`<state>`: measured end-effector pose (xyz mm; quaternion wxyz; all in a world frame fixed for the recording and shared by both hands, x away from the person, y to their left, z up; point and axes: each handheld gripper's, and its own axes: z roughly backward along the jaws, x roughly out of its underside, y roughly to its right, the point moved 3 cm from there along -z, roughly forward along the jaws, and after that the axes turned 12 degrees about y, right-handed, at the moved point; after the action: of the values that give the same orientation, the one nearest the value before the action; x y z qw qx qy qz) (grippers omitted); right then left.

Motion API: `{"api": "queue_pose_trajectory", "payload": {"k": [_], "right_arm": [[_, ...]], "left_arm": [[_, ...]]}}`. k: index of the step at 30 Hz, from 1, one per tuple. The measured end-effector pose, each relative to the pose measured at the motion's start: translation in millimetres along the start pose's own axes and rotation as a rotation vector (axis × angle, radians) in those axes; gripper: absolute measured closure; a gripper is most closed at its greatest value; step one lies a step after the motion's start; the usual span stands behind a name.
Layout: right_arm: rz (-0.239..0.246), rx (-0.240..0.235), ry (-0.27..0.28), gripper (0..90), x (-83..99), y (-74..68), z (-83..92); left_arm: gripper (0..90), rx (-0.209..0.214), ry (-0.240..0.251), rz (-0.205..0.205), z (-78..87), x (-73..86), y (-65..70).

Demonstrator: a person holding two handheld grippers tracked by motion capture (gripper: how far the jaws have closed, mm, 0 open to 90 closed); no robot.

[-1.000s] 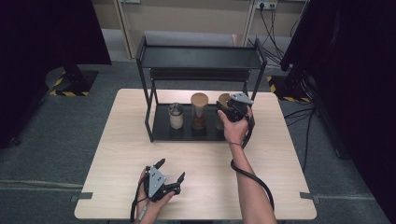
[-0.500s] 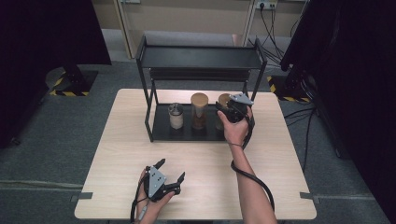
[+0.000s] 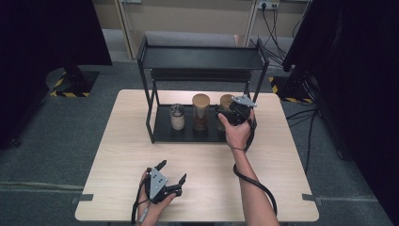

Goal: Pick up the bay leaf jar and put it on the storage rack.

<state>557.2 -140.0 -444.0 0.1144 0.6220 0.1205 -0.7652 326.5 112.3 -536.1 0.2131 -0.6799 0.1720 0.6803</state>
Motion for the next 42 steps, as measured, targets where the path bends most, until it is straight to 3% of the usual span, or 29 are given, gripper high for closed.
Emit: {"api": "queue_pose_trajectory", "payload": {"k": [42], "right_arm": [[-0.015, -0.046, 0.046, 4.6, 6.0, -5.9, 37.1]], "left_arm": [[11.5, -0.002, -0.001, -0.003, 0.3, 0.0, 0.2]]}}
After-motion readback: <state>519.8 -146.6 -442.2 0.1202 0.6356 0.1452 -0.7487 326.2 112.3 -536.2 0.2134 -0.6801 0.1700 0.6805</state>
